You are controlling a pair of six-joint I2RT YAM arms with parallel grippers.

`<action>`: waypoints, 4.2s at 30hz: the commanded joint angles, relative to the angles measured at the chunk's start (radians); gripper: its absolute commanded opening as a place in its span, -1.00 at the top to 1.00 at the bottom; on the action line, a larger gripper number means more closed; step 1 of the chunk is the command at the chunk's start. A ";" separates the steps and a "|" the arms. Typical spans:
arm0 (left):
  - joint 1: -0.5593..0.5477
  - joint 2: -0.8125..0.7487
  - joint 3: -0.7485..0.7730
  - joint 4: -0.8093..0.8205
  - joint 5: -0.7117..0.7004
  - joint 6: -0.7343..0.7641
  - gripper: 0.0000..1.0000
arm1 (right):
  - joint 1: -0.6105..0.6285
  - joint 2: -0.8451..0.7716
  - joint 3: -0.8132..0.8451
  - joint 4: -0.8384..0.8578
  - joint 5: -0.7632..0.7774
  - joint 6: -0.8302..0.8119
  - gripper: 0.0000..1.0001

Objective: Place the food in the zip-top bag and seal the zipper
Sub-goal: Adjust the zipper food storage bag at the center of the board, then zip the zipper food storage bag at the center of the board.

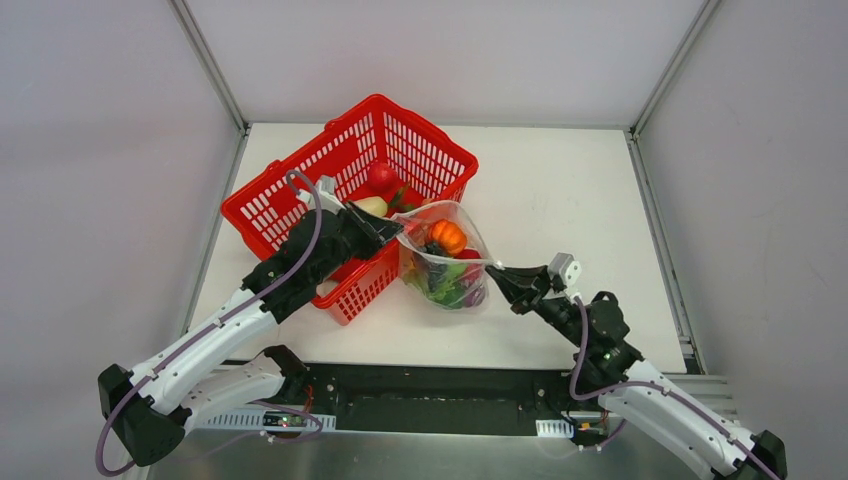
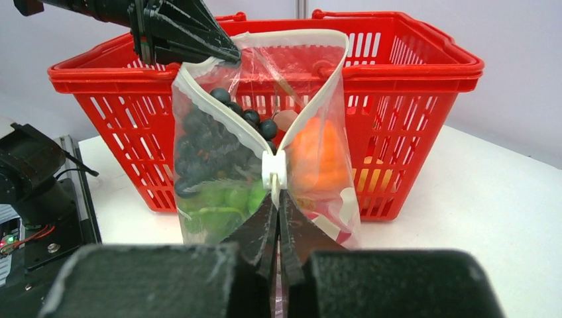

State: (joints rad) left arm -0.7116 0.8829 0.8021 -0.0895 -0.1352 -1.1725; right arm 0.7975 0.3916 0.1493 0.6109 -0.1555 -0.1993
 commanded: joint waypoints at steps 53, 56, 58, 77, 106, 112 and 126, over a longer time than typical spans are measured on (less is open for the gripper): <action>-0.554 0.407 0.585 -0.254 0.336 1.542 -0.32 | 0.005 -0.025 0.489 -0.817 -0.246 0.197 1.00; -0.578 0.405 0.547 -0.212 0.329 1.606 -0.31 | 0.004 -0.028 0.491 -0.826 -0.237 0.197 1.00; -0.593 0.402 0.523 -0.190 0.320 1.633 -0.31 | 0.005 -0.034 0.491 -0.830 -0.215 0.198 1.00; -0.605 0.371 0.405 -0.003 0.298 1.628 0.38 | 0.004 -0.045 0.486 -0.830 -0.191 0.198 1.00; -0.603 0.314 0.354 -0.034 0.196 1.566 1.00 | 0.004 -0.043 0.472 -0.808 -0.311 0.155 0.72; -0.604 0.379 0.454 -0.121 0.248 1.558 1.00 | 0.004 0.010 0.487 -0.821 -0.274 0.118 0.08; -0.603 0.370 0.448 -0.161 0.244 1.560 1.00 | 0.004 -0.059 0.453 -0.751 -0.171 0.120 1.00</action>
State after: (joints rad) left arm -1.3205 1.2694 1.2251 -0.2443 0.1059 0.4007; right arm 0.8028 0.3923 0.5907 -0.2382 -0.4110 -0.0975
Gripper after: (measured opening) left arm 0.047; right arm 0.006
